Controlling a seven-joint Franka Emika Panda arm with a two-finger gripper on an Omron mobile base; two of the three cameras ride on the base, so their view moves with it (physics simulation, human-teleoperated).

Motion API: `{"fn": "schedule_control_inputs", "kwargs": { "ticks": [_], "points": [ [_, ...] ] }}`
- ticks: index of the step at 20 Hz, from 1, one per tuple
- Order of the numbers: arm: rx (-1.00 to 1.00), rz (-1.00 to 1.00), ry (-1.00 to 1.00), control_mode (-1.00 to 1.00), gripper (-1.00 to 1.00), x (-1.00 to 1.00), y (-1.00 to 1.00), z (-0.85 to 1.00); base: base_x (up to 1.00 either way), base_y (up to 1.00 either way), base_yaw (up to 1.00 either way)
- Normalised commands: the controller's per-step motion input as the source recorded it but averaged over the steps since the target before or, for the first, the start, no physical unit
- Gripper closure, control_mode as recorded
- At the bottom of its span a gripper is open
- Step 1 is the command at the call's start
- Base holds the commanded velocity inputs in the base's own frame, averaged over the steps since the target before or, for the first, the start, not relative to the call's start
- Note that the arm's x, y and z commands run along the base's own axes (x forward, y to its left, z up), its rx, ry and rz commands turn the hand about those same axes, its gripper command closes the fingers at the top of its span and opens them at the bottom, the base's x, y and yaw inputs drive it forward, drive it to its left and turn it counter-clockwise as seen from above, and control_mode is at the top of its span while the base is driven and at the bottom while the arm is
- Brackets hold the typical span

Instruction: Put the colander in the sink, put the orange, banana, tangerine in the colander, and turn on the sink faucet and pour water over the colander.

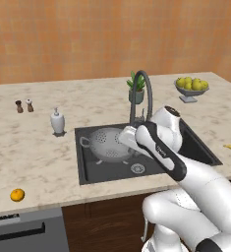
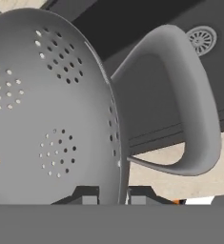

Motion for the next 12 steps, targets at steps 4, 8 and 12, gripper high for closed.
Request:
{"fn": "schedule_control_inputs", "kwargs": {
  "ticks": [4, 8, 12],
  "points": [
    [0.02, 0.07, 0.0, -1.0, 1.0, 0.01, -0.68, 0.0, 0.0, 0.0, 0.0],
    [0.03, 0.02, 0.0, -1.0, 1.0, 0.12, -0.75, 0.0, 0.0, 0.0, 0.0],
    [0.04, 0.04, 0.0, -1.0, 1.0, 0.24, -0.71, 0.0, 0.0, 0.0, 0.0]
  ]
}}
